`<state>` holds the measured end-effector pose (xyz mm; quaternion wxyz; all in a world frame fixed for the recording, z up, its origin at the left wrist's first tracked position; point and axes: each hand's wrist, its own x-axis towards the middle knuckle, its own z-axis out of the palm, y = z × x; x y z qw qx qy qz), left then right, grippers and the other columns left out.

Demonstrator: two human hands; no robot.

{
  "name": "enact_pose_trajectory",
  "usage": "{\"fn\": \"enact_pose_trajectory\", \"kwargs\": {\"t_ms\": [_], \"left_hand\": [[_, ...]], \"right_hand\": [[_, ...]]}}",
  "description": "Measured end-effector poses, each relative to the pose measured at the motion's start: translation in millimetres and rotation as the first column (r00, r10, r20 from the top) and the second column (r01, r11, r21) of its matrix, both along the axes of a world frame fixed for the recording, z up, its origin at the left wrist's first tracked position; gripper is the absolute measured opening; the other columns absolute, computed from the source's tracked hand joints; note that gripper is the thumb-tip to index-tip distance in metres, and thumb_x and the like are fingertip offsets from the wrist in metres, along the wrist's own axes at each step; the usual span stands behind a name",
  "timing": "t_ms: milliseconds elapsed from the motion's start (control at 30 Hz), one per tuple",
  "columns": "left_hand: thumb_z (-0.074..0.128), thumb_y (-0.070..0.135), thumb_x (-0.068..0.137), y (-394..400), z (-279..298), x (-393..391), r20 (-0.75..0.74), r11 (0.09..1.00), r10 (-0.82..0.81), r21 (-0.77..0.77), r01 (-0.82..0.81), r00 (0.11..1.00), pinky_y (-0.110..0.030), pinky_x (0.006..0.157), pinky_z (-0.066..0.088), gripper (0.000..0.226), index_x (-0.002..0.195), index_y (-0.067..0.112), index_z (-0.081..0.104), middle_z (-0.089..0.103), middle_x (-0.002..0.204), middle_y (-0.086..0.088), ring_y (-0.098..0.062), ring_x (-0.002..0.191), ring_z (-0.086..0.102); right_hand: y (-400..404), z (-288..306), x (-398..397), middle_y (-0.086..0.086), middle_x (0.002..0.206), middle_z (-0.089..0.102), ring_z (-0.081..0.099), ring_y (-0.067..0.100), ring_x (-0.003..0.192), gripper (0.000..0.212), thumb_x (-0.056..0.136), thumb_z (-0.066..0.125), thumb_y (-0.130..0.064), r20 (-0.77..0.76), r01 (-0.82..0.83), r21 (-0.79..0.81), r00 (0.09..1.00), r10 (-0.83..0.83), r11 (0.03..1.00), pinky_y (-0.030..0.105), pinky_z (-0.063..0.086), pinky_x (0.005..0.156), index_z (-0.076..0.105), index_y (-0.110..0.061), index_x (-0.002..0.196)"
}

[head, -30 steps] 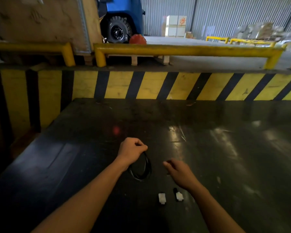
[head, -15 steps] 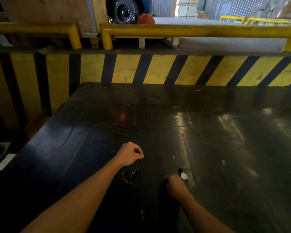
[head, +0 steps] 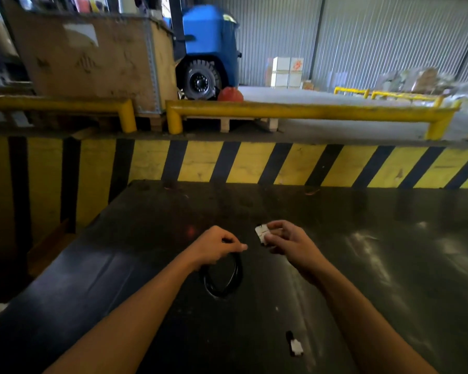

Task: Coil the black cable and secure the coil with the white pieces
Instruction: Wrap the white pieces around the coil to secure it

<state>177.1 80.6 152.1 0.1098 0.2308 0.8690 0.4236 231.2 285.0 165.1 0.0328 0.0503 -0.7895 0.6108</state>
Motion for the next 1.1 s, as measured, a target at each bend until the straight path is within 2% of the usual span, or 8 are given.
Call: {"fn": "enact_pose_trajectory", "kwargs": {"t_ms": [133, 267, 467, 567, 700, 767, 933, 1100], "left_hand": [[0.064, 0.034, 0.086, 1.3, 53.7, -12.3, -0.067, 0.994, -0.044, 0.093, 0.050, 0.997, -0.013, 0.041, 0.039, 0.007, 0.083, 0.035, 0.071, 0.060, 0.051, 0.016, 0.004, 0.047, 0.050], [0.061, 0.035, 0.087, 0.9, 84.9, -18.4, -0.054, 0.978, -0.169, 0.111, 0.174, 0.984, -0.015, 0.042, 0.037, 0.012, 0.091, 0.033, 0.072, 0.053, 0.053, 0.011, 0.000, 0.045, 0.046], [0.059, 0.042, 0.088, 5.5, 112.3, -24.0, -0.047, 0.952, -0.283, 0.109, 0.286, 0.958, -0.016, 0.040, 0.033, 0.021, 0.072, 0.034, 0.070, 0.049, 0.049, 0.013, -0.002, 0.043, 0.042], [0.058, 0.037, 0.090, 9.2, 124.9, -30.3, -0.084, 0.941, -0.289, 0.158, 0.299, 0.954, -0.018, 0.040, 0.030, 0.022, 0.073, 0.030, 0.069, 0.048, 0.050, 0.011, -0.004, 0.043, 0.040], [0.057, 0.035, 0.091, 15.4, 142.0, -42.2, -0.168, 0.931, -0.207, 0.268, 0.247, 0.964, -0.019, 0.037, 0.026, 0.025, 0.083, 0.016, 0.071, 0.044, 0.048, 0.009, -0.007, 0.040, 0.035], [0.057, 0.034, 0.091, 19.9, 149.3, -46.1, -0.193, 0.930, -0.179, 0.287, 0.230, 0.965, -0.019, 0.037, 0.025, 0.030, 0.086, 0.006, 0.069, 0.043, 0.047, 0.008, -0.007, 0.039, 0.033], [0.055, 0.034, 0.091, 27.9, 162.7, -44.0, -0.242, 0.934, -0.185, 0.259, 0.247, 0.952, -0.020, 0.038, 0.025, 0.026, 0.075, 0.023, 0.073, 0.042, 0.052, 0.003, -0.009, 0.043, 0.034], [0.054, 0.032, 0.091, 30.3, 169.2, -42.3, -0.294, 0.958, -0.162, 0.184, 0.222, 0.942, -0.018, 0.038, 0.028, 0.037, 0.084, -0.004, 0.063, 0.043, 0.048, 0.008, -0.006, 0.042, 0.035]], "right_hand": [[11.2, 50.7, -1.0, 0.001, 0.094, 0.067, 0.065, 0.007, 0.085, 0.016, 0.087, 0.057, -0.011, -0.094, -0.147, 0.243, 0.980, 0.174, 0.959, 0.021, 0.053, 0.072, 0.061, -0.016, 0.102], [14.5, 85.8, -6.8, -0.009, 0.095, 0.063, 0.060, 0.001, 0.088, 0.020, 0.088, 0.054, -0.011, -0.175, -0.101, 0.548, 0.957, 0.232, 0.830, 0.021, 0.050, 0.076, 0.063, -0.024, 0.100], [11.0, 122.2, -16.5, -0.017, 0.092, 0.058, 0.055, -0.004, 0.089, 0.019, 0.089, 0.053, -0.013, -0.267, -0.039, 0.720, 0.906, 0.328, 0.692, 0.016, 0.043, 0.079, 0.063, -0.020, 0.104], [8.1, 132.8, -24.0, -0.011, 0.096, 0.058, 0.056, 0.002, 0.092, 0.019, 0.089, 0.054, -0.014, -0.362, 0.084, 0.724, 0.891, 0.273, 0.684, 0.016, 0.040, 0.077, 0.062, -0.019, 0.105], [4.9, 135.9, -27.5, -0.005, 0.108, 0.056, 0.058, 0.009, 0.092, 0.027, 0.084, 0.062, -0.027, -0.581, 0.327, 0.588, 0.808, 0.105, 0.740, 0.012, 0.043, 0.071, 0.059, -0.020, 0.109], [3.5, 136.1, -29.1, -0.007, 0.109, 0.055, 0.056, 0.007, 0.091, 0.029, 0.082, 0.064, -0.030, -0.596, 0.333, 0.607, 0.792, 0.136, 0.721, 0.012, 0.043, 0.069, 0.057, -0.023, 0.110], [3.8, 136.6, -36.6, -0.007, 0.106, 0.057, 0.057, 0.004, 0.089, 0.027, 0.086, 0.061, -0.023, -0.617, 0.356, 0.584, 0.779, 0.114, 0.729, 0.013, 0.045, 0.072, 0.058, -0.021, 0.112], [2.8, 139.6, -38.9, -0.012, 0.083, 0.058, 0.050, -0.004, 0.072, 0.015, 0.090, 0.054, -0.020, -0.680, 0.402, 0.554, 0.723, 0.119, 0.729, 0.013, 0.039, 0.065, 0.066, -0.018, 0.097]]}}
